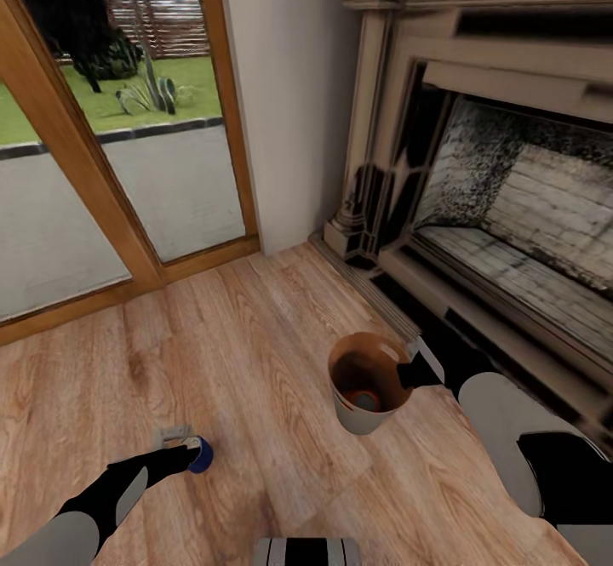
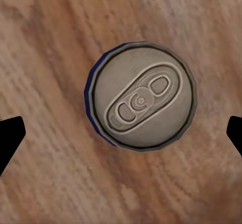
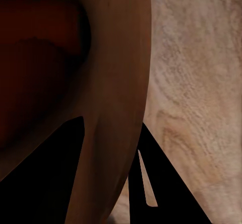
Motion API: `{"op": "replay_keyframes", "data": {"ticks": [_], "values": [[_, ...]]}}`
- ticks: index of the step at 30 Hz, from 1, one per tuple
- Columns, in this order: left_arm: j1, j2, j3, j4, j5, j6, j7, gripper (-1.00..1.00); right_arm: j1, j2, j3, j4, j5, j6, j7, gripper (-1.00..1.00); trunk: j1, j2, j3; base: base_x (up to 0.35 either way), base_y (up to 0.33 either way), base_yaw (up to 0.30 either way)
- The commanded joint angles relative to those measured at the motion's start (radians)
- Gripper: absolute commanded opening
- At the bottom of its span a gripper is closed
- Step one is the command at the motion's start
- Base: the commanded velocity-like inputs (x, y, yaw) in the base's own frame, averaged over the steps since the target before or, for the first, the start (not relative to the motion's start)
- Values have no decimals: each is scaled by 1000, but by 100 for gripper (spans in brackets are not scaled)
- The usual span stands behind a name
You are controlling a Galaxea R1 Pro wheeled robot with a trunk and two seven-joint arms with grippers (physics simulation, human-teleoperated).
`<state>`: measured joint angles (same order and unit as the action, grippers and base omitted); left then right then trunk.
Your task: Put the three can of soda from the living room inside the tash can in the kitchen.
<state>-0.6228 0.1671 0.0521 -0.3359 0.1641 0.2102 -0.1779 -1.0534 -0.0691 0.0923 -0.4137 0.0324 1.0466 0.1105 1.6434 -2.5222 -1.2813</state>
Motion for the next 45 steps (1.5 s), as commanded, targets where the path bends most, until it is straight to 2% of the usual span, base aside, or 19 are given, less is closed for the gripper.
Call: {"op": "replay_keyframes", "data": {"ticks": [1,30,35,45], "values": [[0,0,0,-1,0,0,0,100,-1,0,-2,0,-20,1,1,-100,0,0,-4,0,0,0],[1,-8,-6,-9,-1,-2,-12,100,-1,3,0,0,-20,1,0,-100,0,0,-4,72,0,0],[1,-8,-6,-9,-1,-2,-13,100,-1,3,31,0,-20,1,0,-100,0,0,-4,0,0,0],[1,-8,-7,-9,-1,-2,-13,100,-1,3,44,0,-20,1,0,-100,5,-3,-43,0,0,0]]}}
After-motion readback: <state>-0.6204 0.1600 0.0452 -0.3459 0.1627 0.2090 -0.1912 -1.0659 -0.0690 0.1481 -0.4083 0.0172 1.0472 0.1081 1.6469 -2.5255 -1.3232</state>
